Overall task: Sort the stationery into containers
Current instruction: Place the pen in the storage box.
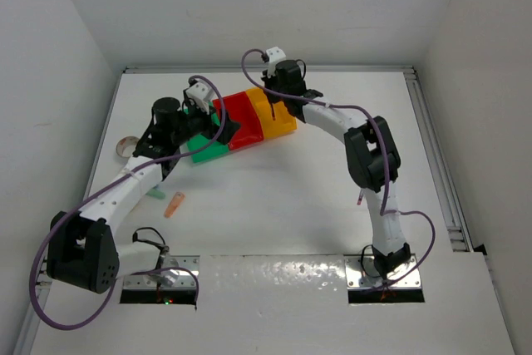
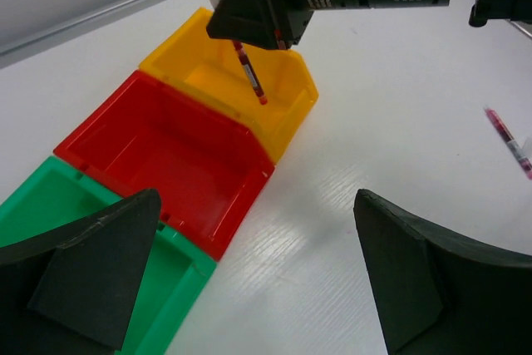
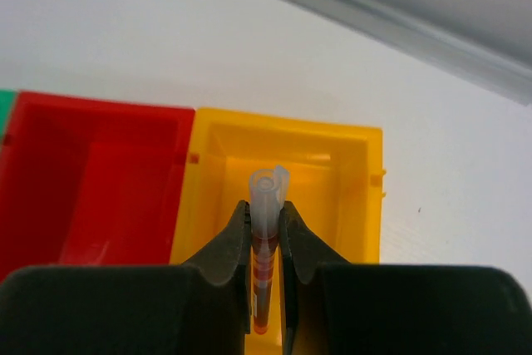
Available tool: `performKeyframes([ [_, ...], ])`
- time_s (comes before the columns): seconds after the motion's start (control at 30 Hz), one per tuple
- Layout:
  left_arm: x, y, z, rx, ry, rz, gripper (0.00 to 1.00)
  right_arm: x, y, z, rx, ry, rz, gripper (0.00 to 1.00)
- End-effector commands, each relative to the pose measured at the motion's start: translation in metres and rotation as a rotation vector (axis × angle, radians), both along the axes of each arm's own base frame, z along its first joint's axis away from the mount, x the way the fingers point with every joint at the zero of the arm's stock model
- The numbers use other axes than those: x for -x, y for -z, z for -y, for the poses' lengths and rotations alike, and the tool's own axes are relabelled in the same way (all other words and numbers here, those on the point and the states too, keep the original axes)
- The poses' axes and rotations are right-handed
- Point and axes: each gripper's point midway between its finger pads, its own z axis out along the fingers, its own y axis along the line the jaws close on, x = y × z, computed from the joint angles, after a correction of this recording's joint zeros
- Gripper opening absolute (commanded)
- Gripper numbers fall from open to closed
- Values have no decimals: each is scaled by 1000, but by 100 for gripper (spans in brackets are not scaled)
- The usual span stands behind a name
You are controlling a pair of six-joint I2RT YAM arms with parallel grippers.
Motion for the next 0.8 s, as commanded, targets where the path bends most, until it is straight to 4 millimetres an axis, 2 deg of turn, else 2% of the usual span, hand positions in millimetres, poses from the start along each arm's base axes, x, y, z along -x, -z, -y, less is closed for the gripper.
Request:
performKeyframes([
  [0.0,-4,-3,-14,-16,-49,24,100,-5,9,0,47,13,-20,0],
  [0.07,-5,-1,-15,-15,-51,22,100,-2,29,-1,58,15,-59,0],
  [0.2,-7,2,-14,-16,-47,19,100,2,51,1,63,27,-108,0],
  [0.5,-9,1,-13,-11,-44,30,100,-2,77,3,70,60,-150,0],
  [0.6,-9,0,-15,-13,-50,35,100,-7,83,8,57,95,-162,4],
  [0.77,-11,-1,-14,-14,-50,44,100,-12,79,13,33,117,-147,21],
])
